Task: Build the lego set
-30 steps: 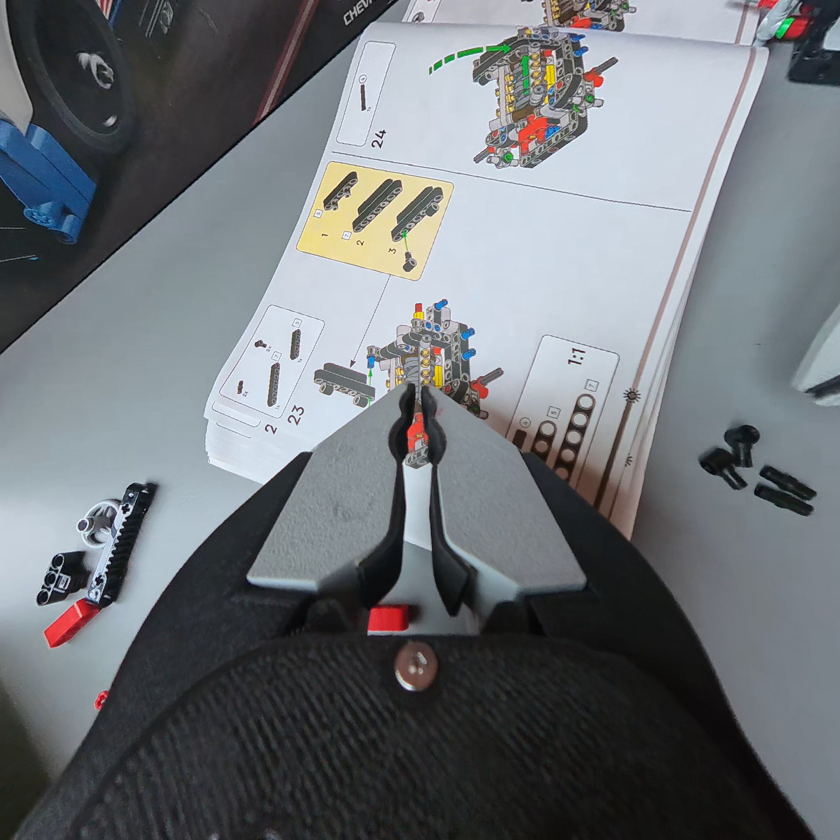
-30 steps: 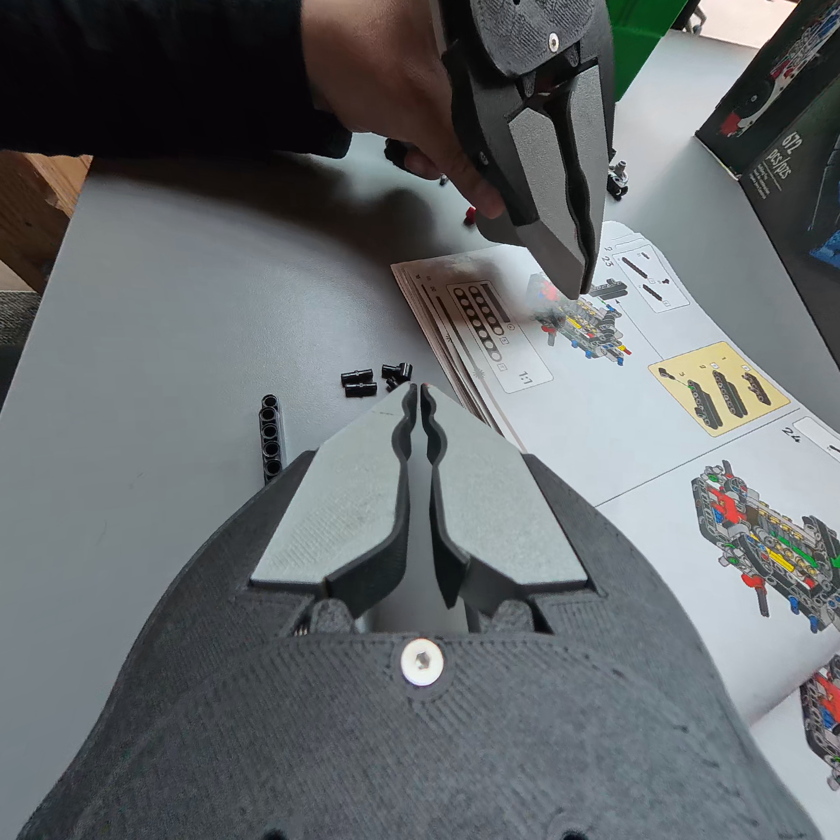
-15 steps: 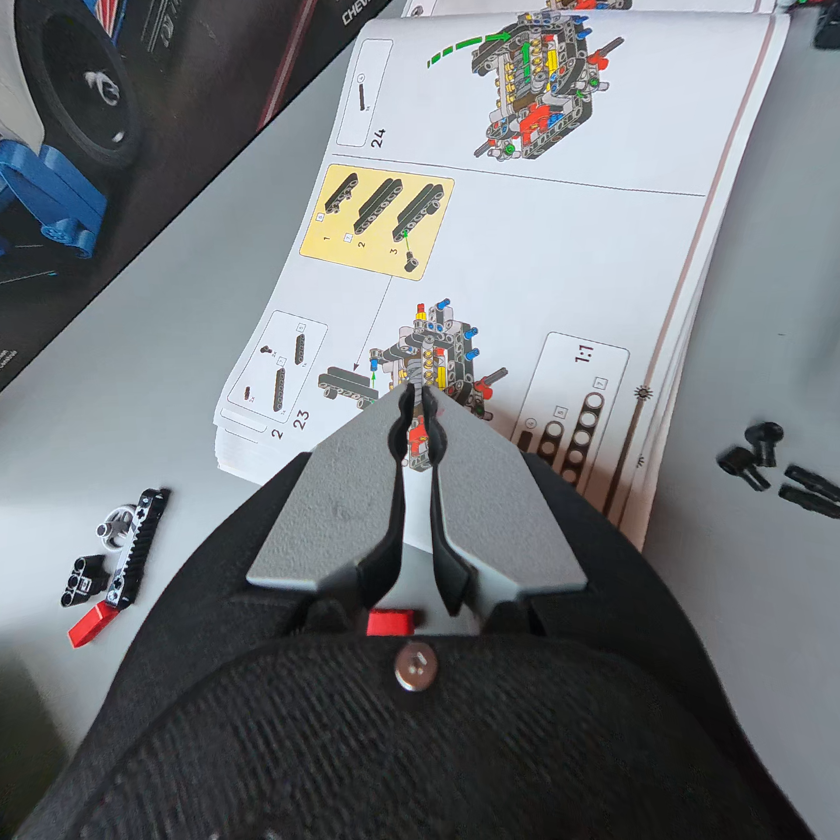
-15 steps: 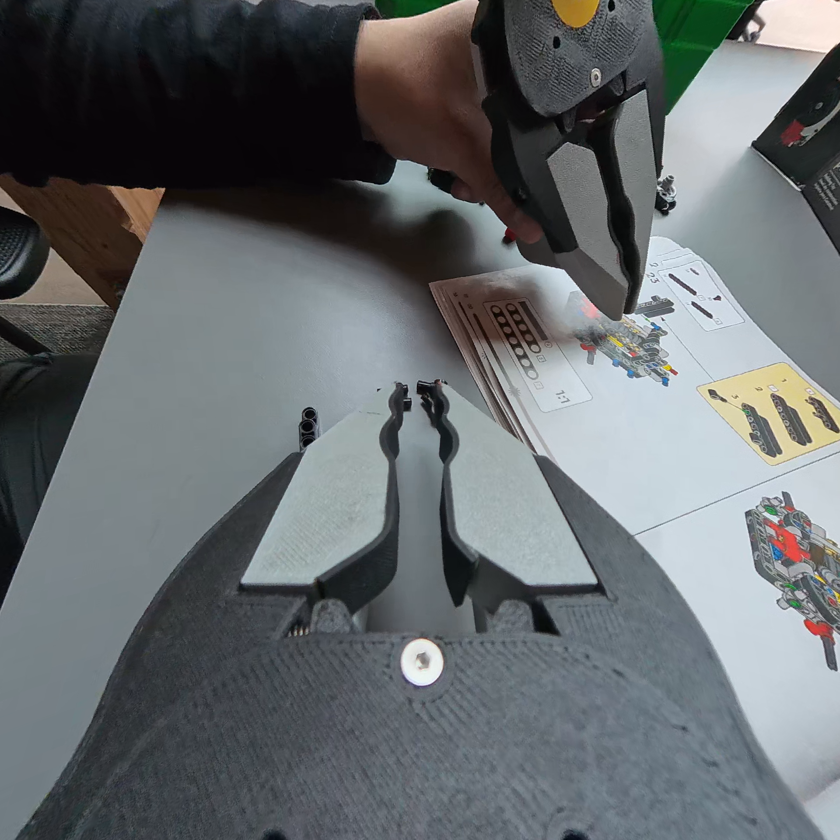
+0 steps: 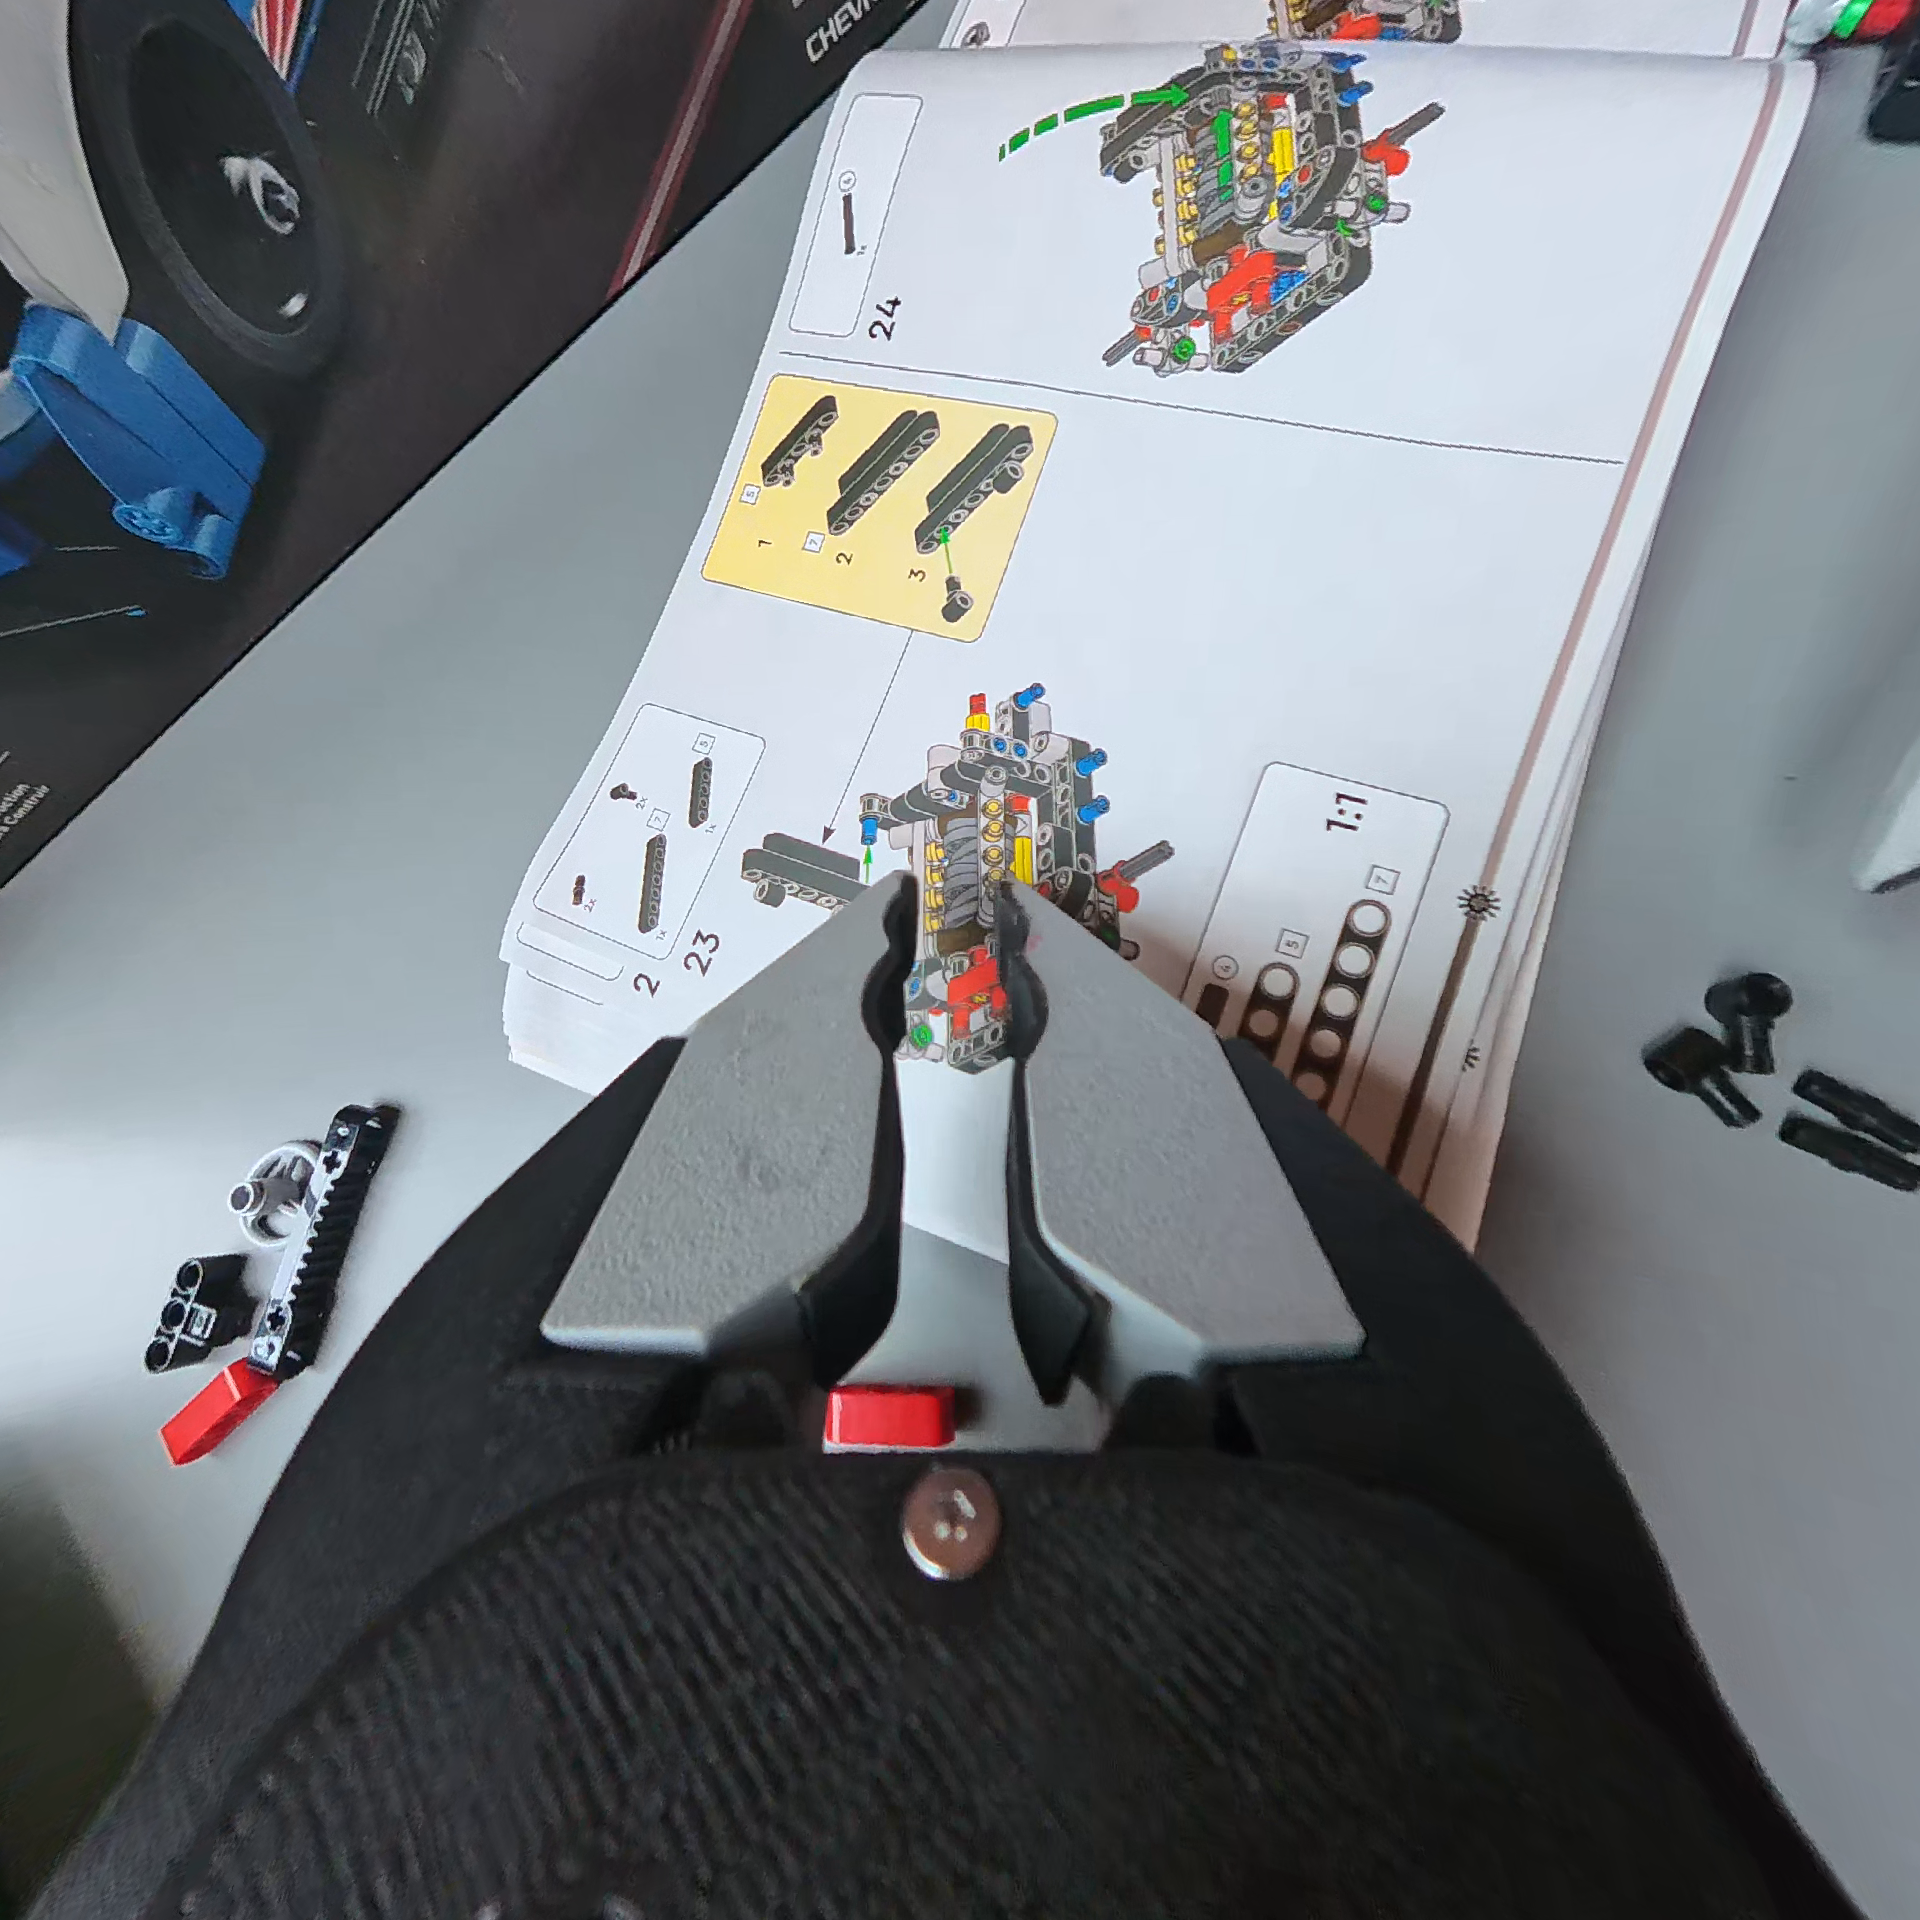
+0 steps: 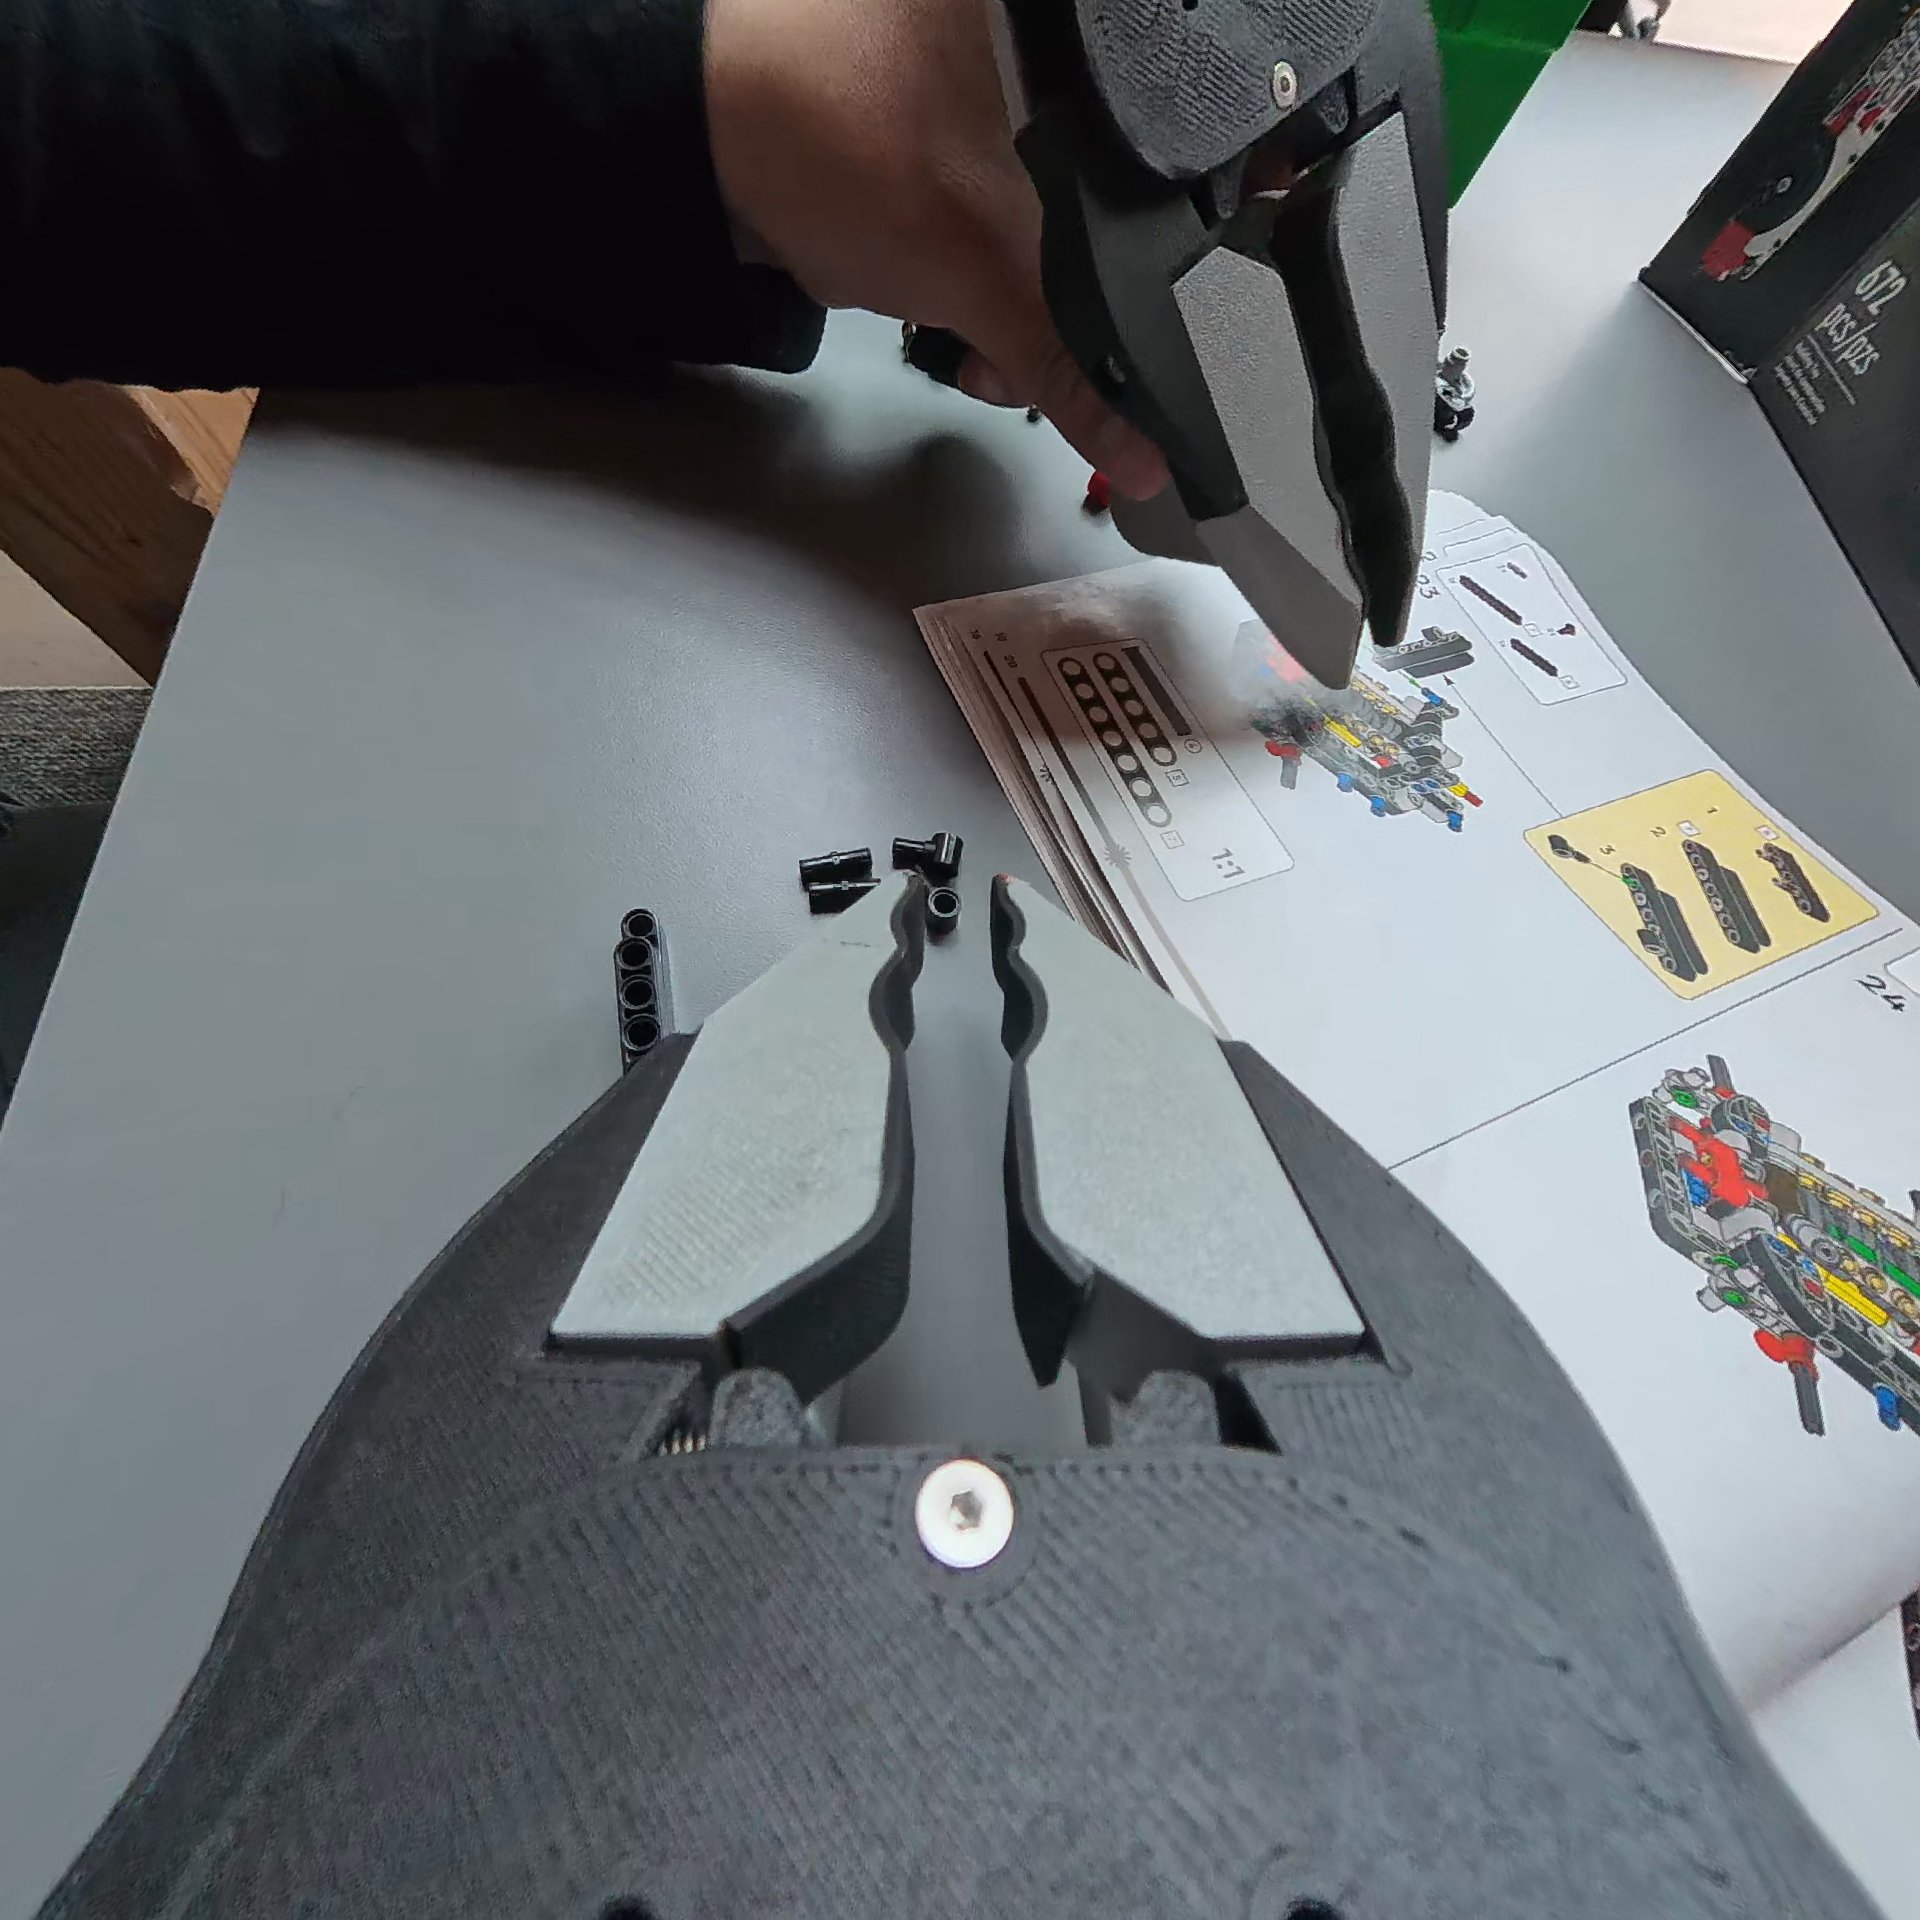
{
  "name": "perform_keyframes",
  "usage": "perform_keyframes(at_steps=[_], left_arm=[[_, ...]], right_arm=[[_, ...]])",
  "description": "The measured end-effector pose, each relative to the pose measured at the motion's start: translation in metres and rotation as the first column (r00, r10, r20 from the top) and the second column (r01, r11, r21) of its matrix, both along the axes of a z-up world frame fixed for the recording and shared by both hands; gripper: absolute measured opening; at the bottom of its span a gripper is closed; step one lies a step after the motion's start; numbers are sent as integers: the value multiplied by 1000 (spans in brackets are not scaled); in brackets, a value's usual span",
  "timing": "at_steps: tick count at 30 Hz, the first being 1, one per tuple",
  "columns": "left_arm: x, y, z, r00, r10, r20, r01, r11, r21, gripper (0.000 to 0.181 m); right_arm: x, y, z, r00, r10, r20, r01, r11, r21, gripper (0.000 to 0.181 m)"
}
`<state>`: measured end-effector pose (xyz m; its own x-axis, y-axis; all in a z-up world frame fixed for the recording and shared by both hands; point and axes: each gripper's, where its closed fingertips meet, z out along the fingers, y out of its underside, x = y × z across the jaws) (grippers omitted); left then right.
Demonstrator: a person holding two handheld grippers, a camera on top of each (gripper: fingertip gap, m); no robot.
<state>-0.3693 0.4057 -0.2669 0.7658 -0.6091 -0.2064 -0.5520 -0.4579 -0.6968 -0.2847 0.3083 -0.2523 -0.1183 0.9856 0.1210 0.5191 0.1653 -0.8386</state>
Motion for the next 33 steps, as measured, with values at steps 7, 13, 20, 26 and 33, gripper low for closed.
perform_keyframes(at_steps=[7,13,20,26,33], left_arm=[[0,0,0,1000,0,-4,0,1000,-1,12],[-8,2,7,999,37,26,-37,999,11,13],[-21,5,11,994,99,51,-99,995,5,13],[-26,5,13,992,114,59,-115,993,7,11],[-17,3,8,996,76,45,-75,997,-4,8]], right_arm=[[2,6,-2,999,-30,13,30,999,24,8],[7,27,8,991,-131,-16,131,990,42,4],[11,34,14,985,-164,-49,166,985,36,2],[10,29,8,990,-144,-13,144,988,52,0],[9,5,9,1000,-18,-13,18,1000,0,0]])
